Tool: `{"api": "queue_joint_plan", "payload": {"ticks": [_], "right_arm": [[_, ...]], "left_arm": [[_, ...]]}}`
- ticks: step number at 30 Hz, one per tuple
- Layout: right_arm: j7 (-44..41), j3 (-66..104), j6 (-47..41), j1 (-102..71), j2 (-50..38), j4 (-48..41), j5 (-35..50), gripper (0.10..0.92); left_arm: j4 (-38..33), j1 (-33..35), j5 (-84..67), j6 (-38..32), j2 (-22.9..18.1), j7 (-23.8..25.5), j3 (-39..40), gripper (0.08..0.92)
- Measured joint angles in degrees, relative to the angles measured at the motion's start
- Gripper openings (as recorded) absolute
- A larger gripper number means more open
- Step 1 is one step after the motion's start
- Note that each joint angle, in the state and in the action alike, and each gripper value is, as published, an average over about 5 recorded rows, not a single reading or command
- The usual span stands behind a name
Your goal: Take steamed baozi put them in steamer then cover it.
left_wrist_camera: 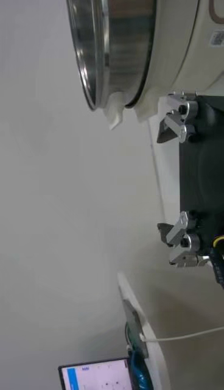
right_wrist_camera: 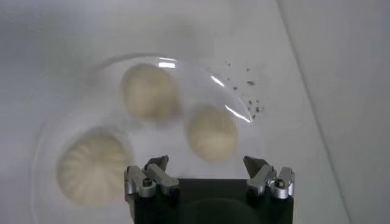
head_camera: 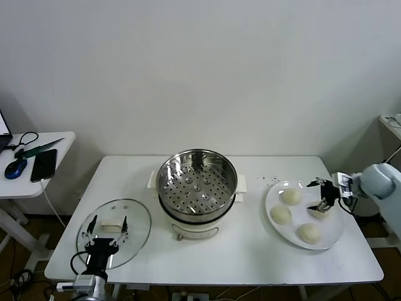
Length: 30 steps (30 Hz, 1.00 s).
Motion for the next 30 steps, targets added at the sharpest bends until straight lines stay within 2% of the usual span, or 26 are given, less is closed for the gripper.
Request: {"api": "queue_joint_plan", "payload": {"ticks": [15, 30], "right_arm": [[-2.3, -12.6, 2.8, 10.8, 11.5, -17.3, -4.7, 0.823], [-2.9, -15.3, 4.1, 12.8, 16.9, -23.9, -5.7, 0.815]], "left_arm": [[0.8, 0.5, -0.9, 0.4, -0.2, 0.7, -0.2, 0.823], [0.7, 1.0, -1.3, 0.4, -0.3, 0.7, -0.7, 0.823]]}}
